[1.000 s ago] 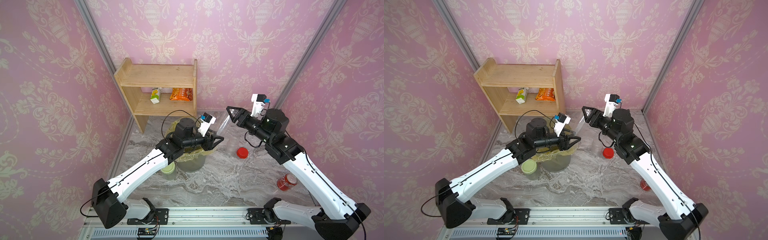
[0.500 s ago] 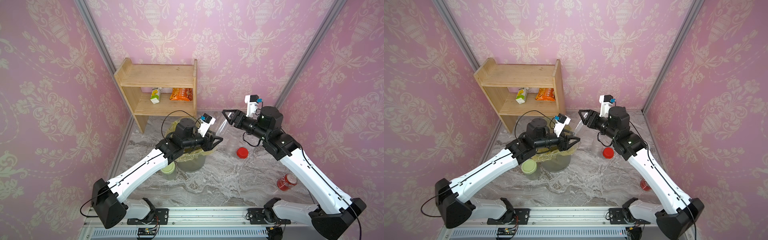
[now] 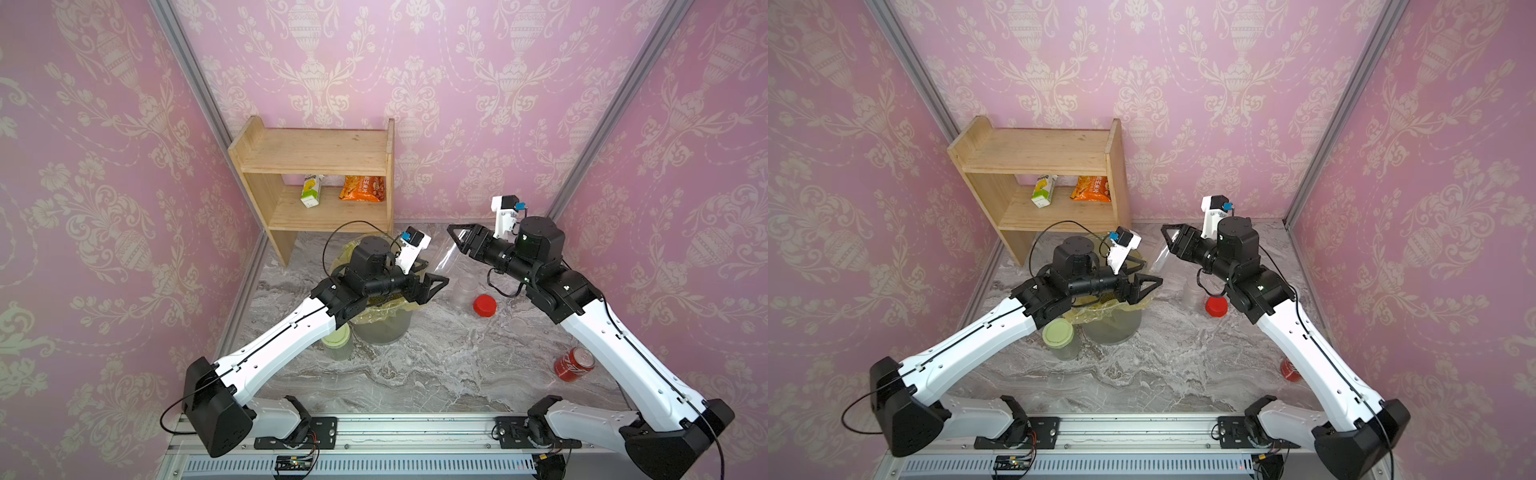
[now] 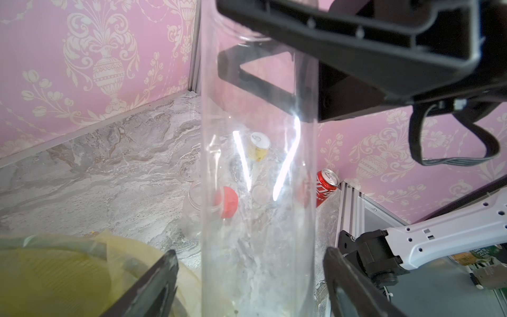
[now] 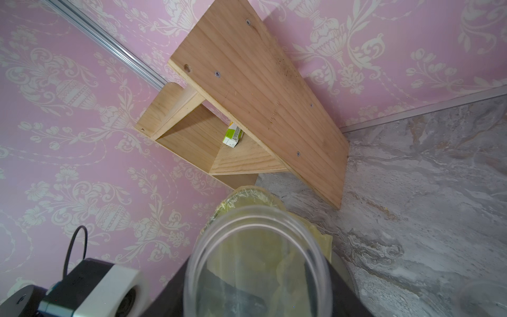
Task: Empty moldy mung beans from jars
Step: Place the jar at the center of the board.
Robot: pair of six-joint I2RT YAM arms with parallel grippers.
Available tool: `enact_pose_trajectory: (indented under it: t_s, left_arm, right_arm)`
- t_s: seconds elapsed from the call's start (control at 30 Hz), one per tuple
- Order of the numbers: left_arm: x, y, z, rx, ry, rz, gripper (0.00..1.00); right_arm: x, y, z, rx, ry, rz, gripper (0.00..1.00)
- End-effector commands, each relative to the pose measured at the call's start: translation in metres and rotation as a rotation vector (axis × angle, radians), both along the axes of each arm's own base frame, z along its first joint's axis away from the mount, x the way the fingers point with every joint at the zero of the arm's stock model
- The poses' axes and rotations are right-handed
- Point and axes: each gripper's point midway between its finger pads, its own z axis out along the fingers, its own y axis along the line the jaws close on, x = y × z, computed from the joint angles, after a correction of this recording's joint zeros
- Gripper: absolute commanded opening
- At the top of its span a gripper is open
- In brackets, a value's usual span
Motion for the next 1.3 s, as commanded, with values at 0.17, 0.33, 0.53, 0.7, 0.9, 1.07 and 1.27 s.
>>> enact_pose_trajectory:
  t_s: [0.17, 0.33, 0.53, 0.7, 0.9, 1.07, 1.27]
  left_arm:
    - [0.003, 0.016, 0.020, -0.018, -0.072, 0.066, 0.99]
    - [0.001, 0.029, 0.025, -0.017, -0.114, 0.108, 0.99]
    - [-0.002, 0.038, 0.030, -0.013, -0.147, 0.137, 0.99]
    - [-0.002, 0.048, 0.032, -0.028, -0.195, 0.178, 0.99]
    - [0.001, 0.050, 0.029, -0.035, -0.211, 0.191, 0.99]
    - [0.001, 0.054, 0.025, -0.038, -0.235, 0.214, 0.99]
    - [0.000, 0.059, 0.023, -0.042, -0.251, 0.225, 0.99]
  right_arm:
    - [-0.004, -0.034, 0.002, -0.135, -0.075, -0.122, 0.46]
    - [-0.005, -0.046, -0.009, -0.239, -0.135, -0.147, 0.46]
    - [-0.012, -0.053, -0.025, -0.304, -0.173, -0.124, 0.44]
    - [-0.015, -0.055, -0.045, -0.367, -0.242, -0.118, 0.44]
    - [-0.021, -0.040, -0.064, -0.416, -0.383, -0.083, 0.44]
    - [-0.036, -0.034, -0.079, -0.440, -0.484, -0.131, 0.42]
    - [-0.042, -0.024, -0.113, -0.457, -0.495, -0.128, 0.41]
